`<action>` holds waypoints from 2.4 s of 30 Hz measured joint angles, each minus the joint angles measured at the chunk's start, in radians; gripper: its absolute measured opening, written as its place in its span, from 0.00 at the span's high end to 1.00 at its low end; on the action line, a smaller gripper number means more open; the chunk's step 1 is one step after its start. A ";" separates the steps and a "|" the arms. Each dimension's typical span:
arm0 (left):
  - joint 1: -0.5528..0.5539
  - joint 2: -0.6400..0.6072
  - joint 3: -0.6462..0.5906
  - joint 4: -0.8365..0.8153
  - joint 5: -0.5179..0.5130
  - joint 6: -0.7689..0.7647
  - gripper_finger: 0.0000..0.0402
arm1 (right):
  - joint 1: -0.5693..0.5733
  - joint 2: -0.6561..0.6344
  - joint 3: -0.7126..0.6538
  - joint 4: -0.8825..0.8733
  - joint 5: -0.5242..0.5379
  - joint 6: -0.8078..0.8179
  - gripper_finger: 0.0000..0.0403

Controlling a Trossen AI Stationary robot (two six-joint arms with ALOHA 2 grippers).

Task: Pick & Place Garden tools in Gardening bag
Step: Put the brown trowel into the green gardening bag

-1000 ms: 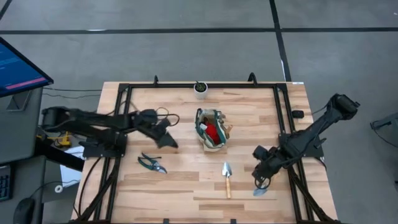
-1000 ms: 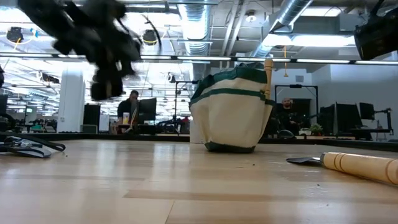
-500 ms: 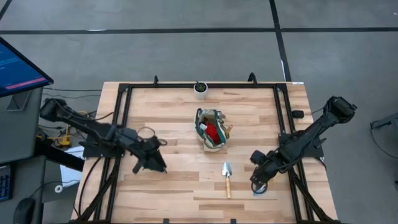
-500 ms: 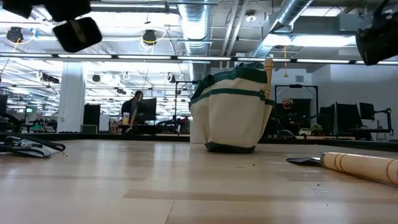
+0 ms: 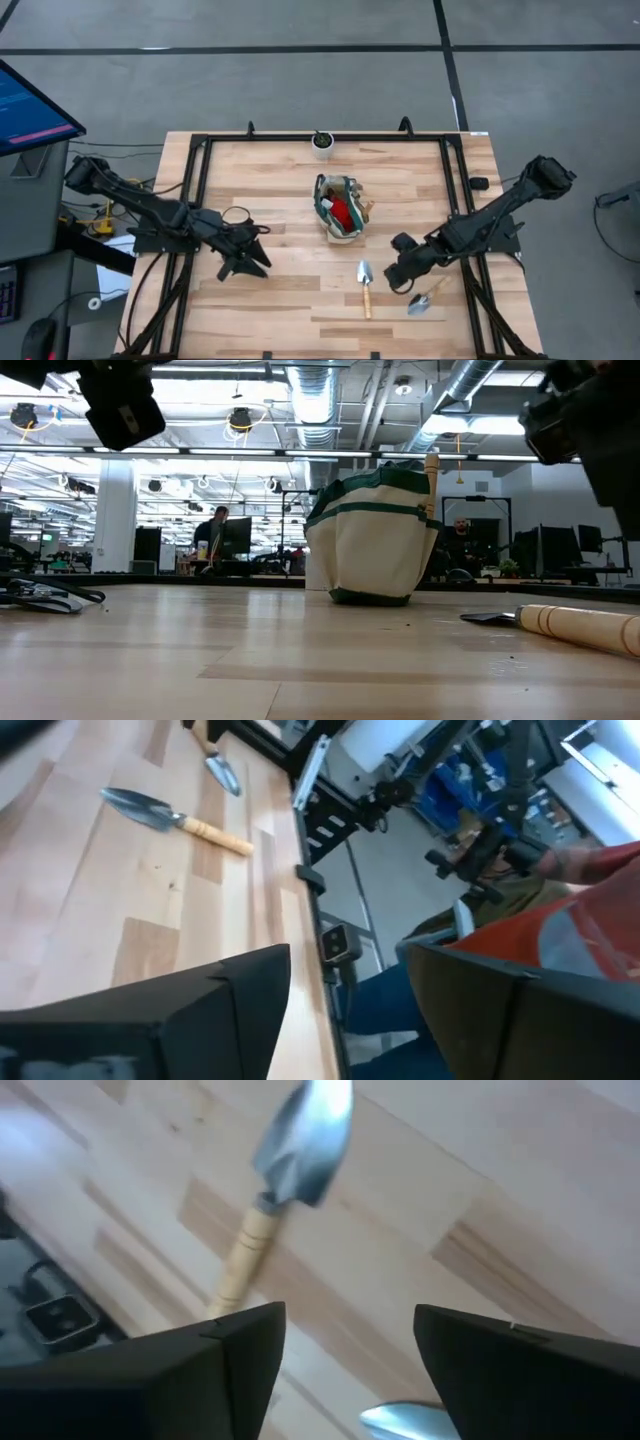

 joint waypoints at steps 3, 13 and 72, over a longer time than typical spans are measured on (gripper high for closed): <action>0.000 -0.027 0.000 0.002 0.016 0.000 0.53 | -0.004 0.000 0.002 0.017 -0.044 -0.042 0.50; 0.000 -0.070 0.000 0.000 0.016 0.006 0.55 | 0.113 0.000 0.076 -0.336 -0.203 -0.401 0.57; 0.005 -0.070 0.000 0.057 -0.316 -0.101 0.56 | 0.211 0.293 0.060 -0.266 -0.106 -0.555 0.87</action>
